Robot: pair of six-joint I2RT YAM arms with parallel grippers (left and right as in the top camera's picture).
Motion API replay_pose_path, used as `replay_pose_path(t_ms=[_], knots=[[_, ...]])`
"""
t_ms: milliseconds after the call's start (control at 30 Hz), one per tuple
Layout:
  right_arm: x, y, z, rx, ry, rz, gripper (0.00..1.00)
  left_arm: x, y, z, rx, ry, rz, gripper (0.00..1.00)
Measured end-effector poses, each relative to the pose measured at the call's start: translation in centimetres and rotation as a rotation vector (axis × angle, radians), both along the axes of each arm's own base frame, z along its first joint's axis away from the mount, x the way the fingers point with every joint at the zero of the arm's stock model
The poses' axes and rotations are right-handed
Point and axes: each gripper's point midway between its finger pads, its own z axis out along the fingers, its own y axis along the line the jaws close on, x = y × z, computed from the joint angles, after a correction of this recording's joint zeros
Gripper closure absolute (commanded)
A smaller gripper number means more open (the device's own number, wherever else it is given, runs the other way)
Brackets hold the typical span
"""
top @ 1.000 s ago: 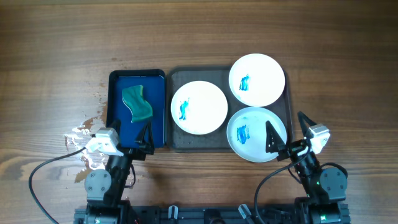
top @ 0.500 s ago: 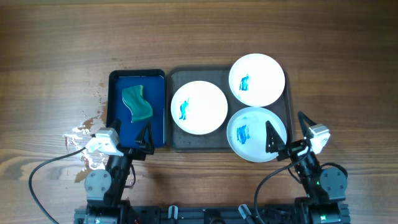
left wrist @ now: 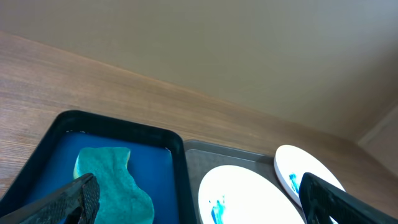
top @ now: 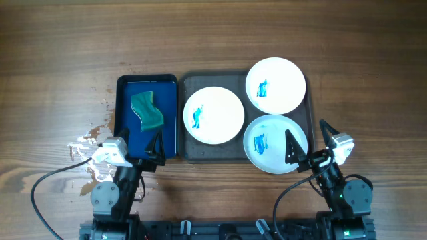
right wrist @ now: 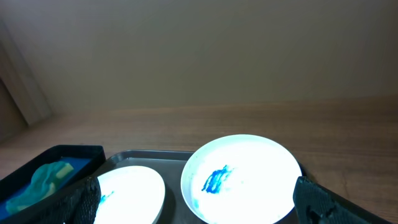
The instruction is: Clean dirty plates on tray and stack at the side
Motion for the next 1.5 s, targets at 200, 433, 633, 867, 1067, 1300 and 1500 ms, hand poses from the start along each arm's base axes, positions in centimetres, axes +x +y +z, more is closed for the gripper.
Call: replay_pose_path(t_ms=[200, 433, 633, 867, 1067, 1300, 1500], knots=[[0.0, 0.0, 0.0, 0.0, 0.001, 0.0, 0.0, -0.9, -0.6, -1.7, -0.036, 0.176, -0.031, 0.0], [0.0, 0.0, -0.1, 0.0, 0.004, 0.0, 0.0, -2.0, -0.7, 4.4, -0.006, 0.535, -0.041, 0.0], [0.0, 0.0, -0.1, 0.0, 0.005, 0.0, 0.0, -2.1, 0.2, 5.4, 0.069, 0.972, 0.002, 0.0], [0.0, 0.0, -0.1, 0.0, 0.005, 0.0, 0.01, -0.6, 1.6, 1.5, 0.143, 1.184, 0.073, 0.0], [0.0, 0.0, -0.1, 0.0, 0.005, 0.0, 0.0, -0.5, 1.6, 1.3, 0.143, 1.188, 0.073, 0.0], [-0.6, 1.5, 0.2, 0.053, 0.014, 0.097, 0.0, -0.2, 1.6, 1.5, 0.141, 1.172, 0.073, 0.0], [-2.7, 5.3, -2.2, 0.103, 0.197, 0.349, 0.0, 0.4, 1.6, 1.7, 0.139, 1.148, 0.074, 0.0]])
